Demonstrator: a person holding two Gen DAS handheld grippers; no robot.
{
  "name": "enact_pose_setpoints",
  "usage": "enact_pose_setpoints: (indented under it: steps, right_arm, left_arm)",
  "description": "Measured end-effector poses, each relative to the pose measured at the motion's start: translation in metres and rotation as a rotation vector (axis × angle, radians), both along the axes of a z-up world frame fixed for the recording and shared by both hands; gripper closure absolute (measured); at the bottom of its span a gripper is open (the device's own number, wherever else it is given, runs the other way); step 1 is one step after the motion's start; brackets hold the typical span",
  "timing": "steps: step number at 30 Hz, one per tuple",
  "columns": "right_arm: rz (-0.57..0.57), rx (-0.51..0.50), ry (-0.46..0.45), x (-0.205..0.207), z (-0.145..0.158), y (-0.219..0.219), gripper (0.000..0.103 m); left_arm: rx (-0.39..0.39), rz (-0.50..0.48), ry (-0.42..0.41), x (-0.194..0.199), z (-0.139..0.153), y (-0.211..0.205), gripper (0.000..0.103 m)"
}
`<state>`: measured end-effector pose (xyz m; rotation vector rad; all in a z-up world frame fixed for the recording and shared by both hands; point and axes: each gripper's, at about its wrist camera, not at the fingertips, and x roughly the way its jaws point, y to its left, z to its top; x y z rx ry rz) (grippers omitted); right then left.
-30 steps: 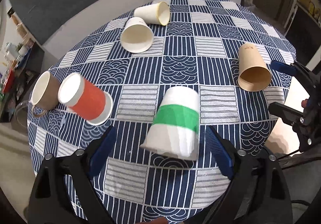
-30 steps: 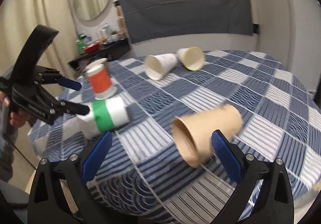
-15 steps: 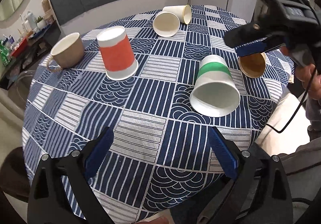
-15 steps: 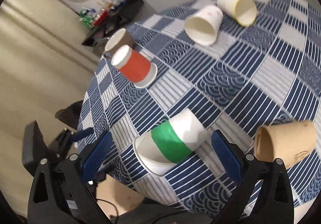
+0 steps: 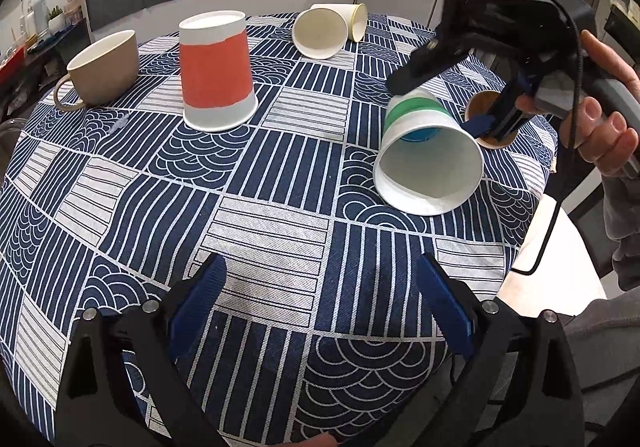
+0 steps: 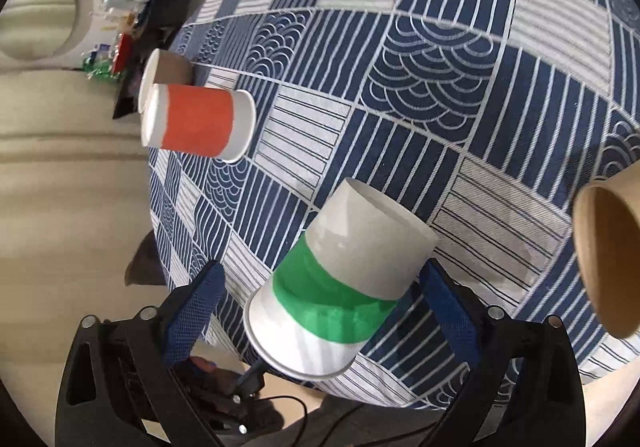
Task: Flip cup upside down
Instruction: 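Grasp the green-banded cup with the right tool while the left tool releases it, then rotate the cup rim-down with the right tool and lower it onto the table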
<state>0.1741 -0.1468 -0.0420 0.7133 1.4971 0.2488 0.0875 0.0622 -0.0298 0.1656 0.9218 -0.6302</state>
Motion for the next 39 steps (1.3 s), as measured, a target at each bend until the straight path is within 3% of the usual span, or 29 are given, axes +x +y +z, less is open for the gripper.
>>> enact_pose_setpoints:
  steps: [1, 4, 10, 14, 21, 24, 32, 39]
  right_arm:
    - [0.003, 0.017, 0.004, 0.002, -0.002, 0.000, 0.037]
    - [0.000, 0.042, -0.003, 0.008, -0.004, 0.001, 0.038]
    - [0.006, -0.058, -0.131, 0.016, 0.013, 0.001, 0.039]
    - [-0.004, -0.217, -0.299, 0.018, 0.037, -0.002, 0.039]
    - [0.008, -0.672, -0.677, 0.003, 0.068, 0.009, 0.039]
    - [0.017, -0.838, -0.768, -0.004, 0.065, 0.016, 0.039]
    - [0.038, -0.898, -0.778, -0.014, 0.051, 0.016, 0.038]
    - [0.047, -0.887, -0.777, -0.038, 0.041, 0.021, 0.039]
  left_arm:
    - [-0.002, 0.000, -0.001, 0.000, -0.001, 0.001, 0.010]
    - [-0.019, 0.001, 0.000, -0.003, -0.003, 0.004, 0.010]
    - [-0.033, 0.021, 0.020, 0.000, -0.009, 0.010, 0.010]
    - [-0.035, 0.033, 0.028, 0.002, -0.010, 0.011, 0.010]
    - [-0.047, 0.054, 0.021, 0.002, -0.011, 0.005, 0.007]
    - [-0.050, 0.067, 0.016, 0.003, -0.012, 0.002, 0.007]
    - [-0.090, 0.090, 0.017, 0.005, -0.013, -0.007, 0.007]
    - [-0.098, 0.083, 0.027, 0.006, -0.013, -0.014, 0.007]
